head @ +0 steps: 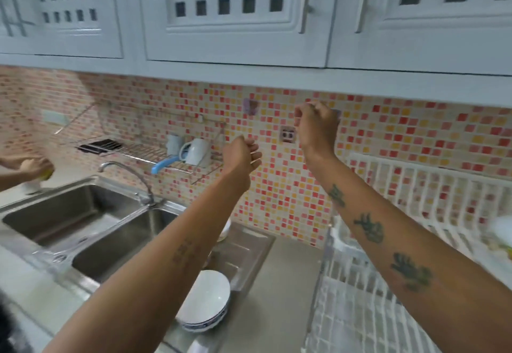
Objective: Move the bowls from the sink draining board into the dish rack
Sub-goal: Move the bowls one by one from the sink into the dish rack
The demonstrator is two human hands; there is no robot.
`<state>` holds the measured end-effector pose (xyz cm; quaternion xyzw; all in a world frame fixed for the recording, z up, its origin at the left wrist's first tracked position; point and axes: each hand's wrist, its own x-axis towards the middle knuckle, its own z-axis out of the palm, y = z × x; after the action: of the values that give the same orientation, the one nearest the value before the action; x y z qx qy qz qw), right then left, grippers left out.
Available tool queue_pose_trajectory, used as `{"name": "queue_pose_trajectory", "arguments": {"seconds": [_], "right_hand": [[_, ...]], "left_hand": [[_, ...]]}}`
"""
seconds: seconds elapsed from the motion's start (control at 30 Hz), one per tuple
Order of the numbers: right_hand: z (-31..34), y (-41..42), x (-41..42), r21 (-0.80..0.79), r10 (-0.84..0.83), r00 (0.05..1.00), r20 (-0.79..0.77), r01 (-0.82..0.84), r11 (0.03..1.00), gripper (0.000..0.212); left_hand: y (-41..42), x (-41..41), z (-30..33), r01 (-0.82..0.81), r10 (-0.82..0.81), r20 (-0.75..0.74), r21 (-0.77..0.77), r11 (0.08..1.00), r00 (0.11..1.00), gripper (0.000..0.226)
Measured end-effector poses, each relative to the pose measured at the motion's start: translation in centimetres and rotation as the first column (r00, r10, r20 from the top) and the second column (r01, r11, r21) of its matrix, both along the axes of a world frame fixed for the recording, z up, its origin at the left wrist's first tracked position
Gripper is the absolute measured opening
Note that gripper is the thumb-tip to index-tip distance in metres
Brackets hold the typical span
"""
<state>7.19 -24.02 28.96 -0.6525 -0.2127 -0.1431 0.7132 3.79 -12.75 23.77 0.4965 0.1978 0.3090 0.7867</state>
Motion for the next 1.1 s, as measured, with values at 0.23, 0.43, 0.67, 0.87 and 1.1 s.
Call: {"name": "queue_pose_trajectory", "arguments": {"seconds": [0.23,0.43,0.67,0.87,1.1], "right_hand": [[-7.3,11.0,-0.1,-0.095,0.123,0.984,-0.126,-0.135,0.986,0.026],[-15.7,16.2,2.8,-0.222,0.077,0.929,-0.362,-0.166,0.961,0.023],[-24.3,20.5,6.7,-0.319,0.037,0.865,-0.5,-0.224,0.921,0.034],[-29.8,23.7,9.7,-0.365,-0.04,0.769,-0.638,-0.257,0.895,0.049],[-35.2,26.1,13.0,-0.332,-0.069,0.674,-0.735,-0.27,0.904,0.052]], "left_hand": [[10.0,-2.5,-5.4,-0.012,0.0,-0.192,-0.065,0.998,0.981,0.044],[16.5,-2.2,-11.2,-0.08,0.052,-0.336,-0.071,0.994,0.94,0.049],[21.6,0.2,-19.1,-0.181,0.149,-0.453,-0.029,0.983,0.879,0.042],[25.3,3.2,-25.2,-0.097,0.09,-0.53,0.015,0.995,0.843,0.042],[28.0,7.8,-30.7,-0.017,0.089,-0.607,0.123,0.992,0.79,0.053]]}}
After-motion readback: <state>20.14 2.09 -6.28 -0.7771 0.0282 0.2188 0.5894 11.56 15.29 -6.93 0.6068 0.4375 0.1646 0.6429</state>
